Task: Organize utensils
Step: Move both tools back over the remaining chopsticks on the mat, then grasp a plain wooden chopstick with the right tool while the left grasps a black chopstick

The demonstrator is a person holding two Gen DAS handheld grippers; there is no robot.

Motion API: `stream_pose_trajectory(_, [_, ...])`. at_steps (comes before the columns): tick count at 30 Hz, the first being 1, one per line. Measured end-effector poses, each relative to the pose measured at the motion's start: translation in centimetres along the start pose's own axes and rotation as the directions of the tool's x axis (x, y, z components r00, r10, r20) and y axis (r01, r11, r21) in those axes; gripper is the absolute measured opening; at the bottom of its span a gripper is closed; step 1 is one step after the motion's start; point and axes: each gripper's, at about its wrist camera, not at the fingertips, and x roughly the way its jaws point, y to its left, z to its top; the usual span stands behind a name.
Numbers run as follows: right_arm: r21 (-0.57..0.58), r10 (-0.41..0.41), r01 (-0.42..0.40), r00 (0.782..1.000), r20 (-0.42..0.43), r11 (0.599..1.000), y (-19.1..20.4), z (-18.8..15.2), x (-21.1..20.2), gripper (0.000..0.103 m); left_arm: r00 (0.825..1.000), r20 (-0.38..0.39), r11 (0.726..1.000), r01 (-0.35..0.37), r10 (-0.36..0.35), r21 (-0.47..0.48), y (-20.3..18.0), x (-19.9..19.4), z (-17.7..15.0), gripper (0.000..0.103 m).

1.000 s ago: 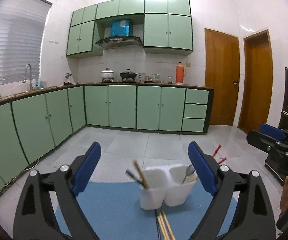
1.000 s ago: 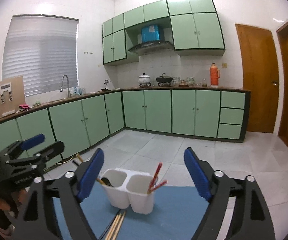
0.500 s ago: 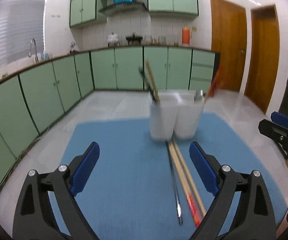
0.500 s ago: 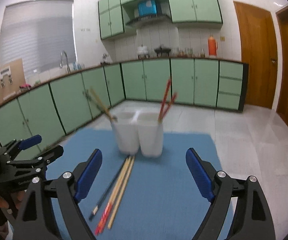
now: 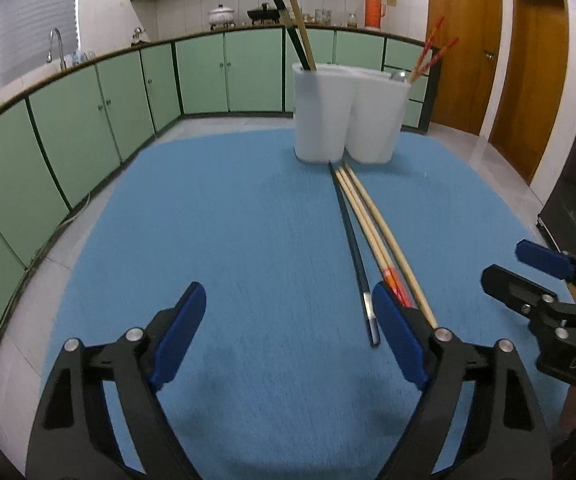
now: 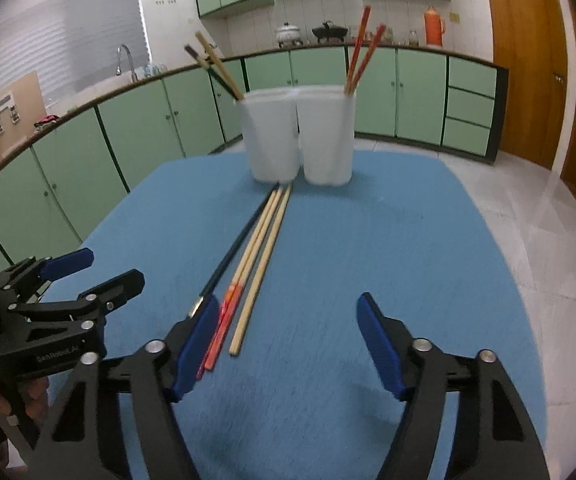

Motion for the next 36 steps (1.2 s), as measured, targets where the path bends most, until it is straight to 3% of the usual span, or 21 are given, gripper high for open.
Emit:
stream_pose_trajectory(4, [0.004, 0.009, -0.009, 1.000, -0.022, 1.000, 0.6, -1.0, 0.5, 0.056, 0.999, -0.034, 1.000, 0.014, -0.014, -0.006, 0.1, 0.5, -0.9, 0.074])
stream_pose_trajectory(15, [-0.033, 0.038, -0.042, 0.994, -0.107, 0.999, 2.7, -2.4, 2.3, 0.027, 0.998, -0.066, 1.000, 0.016, -0.017, -0.004, 1.1, 0.4, -1.5, 0.074])
stream_pose_trajectory(23, [-0.050, 0.021, -0.029, 0.990, -0.141, 0.998, 3.3, -2.6, 3.1, 0.020, 0.998, -0.065, 1.000, 0.025, -0.026, -0.011, 1.1, 0.5, -1.3, 0.074])
stream_pose_trajectory(32, [-0.046, 0.006, -0.013, 0.990, -0.144, 0.999, 3.8, -2.5, 3.5, 0.020, 0.997, -0.063, 0.999, 0.035, -0.036, -0.018, 1.2, 0.6, -1.5, 0.074])
stream_pose_trajectory(36, [-0.054, -0.017, 0.009, 0.989, -0.148, 0.998, 4.2, -2.5, 3.8, 0.013, 0.997, -0.063, 0.999, 0.041, -0.042, -0.014, 1.0, 0.6, -1.4, 0.074])
